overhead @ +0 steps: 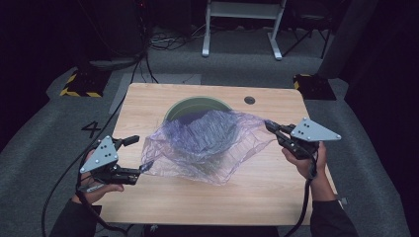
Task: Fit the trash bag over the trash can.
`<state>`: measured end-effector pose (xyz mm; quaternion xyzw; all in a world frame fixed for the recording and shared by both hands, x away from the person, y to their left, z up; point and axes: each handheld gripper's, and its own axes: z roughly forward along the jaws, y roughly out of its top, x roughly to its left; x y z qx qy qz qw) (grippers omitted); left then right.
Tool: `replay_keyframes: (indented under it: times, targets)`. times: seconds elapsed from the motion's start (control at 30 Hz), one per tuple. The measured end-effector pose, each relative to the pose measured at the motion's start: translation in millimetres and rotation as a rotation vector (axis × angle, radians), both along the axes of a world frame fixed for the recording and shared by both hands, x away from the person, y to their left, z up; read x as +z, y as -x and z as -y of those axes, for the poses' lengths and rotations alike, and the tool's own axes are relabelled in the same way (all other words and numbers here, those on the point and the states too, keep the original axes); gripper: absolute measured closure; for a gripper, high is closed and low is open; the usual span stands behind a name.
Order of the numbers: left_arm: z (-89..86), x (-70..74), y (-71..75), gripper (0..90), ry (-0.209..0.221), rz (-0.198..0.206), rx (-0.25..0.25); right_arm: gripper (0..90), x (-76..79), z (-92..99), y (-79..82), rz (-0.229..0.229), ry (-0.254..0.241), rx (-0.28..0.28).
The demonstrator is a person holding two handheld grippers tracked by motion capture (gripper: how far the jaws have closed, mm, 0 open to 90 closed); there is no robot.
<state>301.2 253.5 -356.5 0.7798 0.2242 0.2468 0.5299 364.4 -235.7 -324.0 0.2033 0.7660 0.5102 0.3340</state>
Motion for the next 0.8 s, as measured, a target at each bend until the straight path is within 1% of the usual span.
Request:
replay_keyframes:
  times: [0.03,0.07,0.2,0.27,0.3,0.33,0.37,0.4,0.43,0.47,0.5,0.53,0.6,0.67,0.7,0.73,0.8]
  targets:
    - [1.7,1.5,0.3,16.1,-0.001,0.004,-0.012,89.9,-0.3,-2.6,0.2,0.001,0.009,0.004]
    - [4.4,3.4,0.9,16.1,0.009,0.005,-0.028,89.8,-0.4,-4.6,0.5,0.001,0.016,0.004]
    - [11.1,11.8,1.3,17.1,0.016,0.018,-0.043,89.1,1.8,-12.5,1.5,0.015,0.034,0.008]
    - [14.1,14.5,-2.1,23.4,0.016,0.011,-0.018,88.6,4.0,-14.0,0.3,0.015,0.024,0.011]
    - [15.4,15.1,-4.6,27.6,0.009,0.005,0.010,88.4,5.2,-15.0,-1.0,0.017,0.020,0.007]
    - [16.1,15.2,-7.1,33.0,0.007,-0.003,0.023,88.2,6.0,-15.7,-2.3,0.017,0.018,0.006]
    - [16.5,14.7,-10.8,36.8,0.007,-0.016,0.030,88.1,6.4,-16.3,-3.2,0.013,0.012,0.008]
    - [16.6,13.6,-14.5,42.7,0.005,-0.025,0.029,88.1,6.7,-17.3,-4.8,0.010,0.009,0.008]
    - [16.4,12.1,-17.8,50.8,-0.002,-0.029,0.040,88.1,6.7,-18.6,-6.6,0.008,0.008,0.000]
    - [15.5,8.6,-22.6,55.0,-0.008,-0.040,0.046,88.0,6.4,-20.0,-9.1,0.004,0.007,-0.003]
    - [14.5,6.6,-24.9,61.3,-0.014,-0.047,0.044,87.8,5.3,-21.9,-14.0,-0.012,0.002,-0.009]
    - [13.6,4.2,-26.8,65.5,-0.016,-0.055,0.039,87.8,4.4,-22.6,-17.1,-0.020,-0.002,-0.016]
    - [11.6,-3.5,-29.9,72.7,-0.037,-0.073,0.027,87.8,1.7,-24.2,-25.0,-0.052,-0.015,-0.019]
    - [11.3,-12.7,-31.5,78.4,-0.050,-0.090,0.010,87.8,-2.3,-25.9,-34.1,-0.086,-0.037,-0.024]
    - [12.2,-17.1,-32.3,79.1,-0.070,-0.099,0.007,87.8,-4.8,-27.3,-38.5,-0.102,-0.043,-0.026]
    - [13.5,-21.5,-33.2,80.9,-0.088,-0.105,0.006,87.8,-7.4,-29.2,-42.5,-0.116,-0.043,-0.033]
    - [15.8,-29.4,-35.9,81.5,-0.100,-0.128,-0.004,87.9,-12.3,-33.3,-49.0,-0.135,-0.035,-0.050]
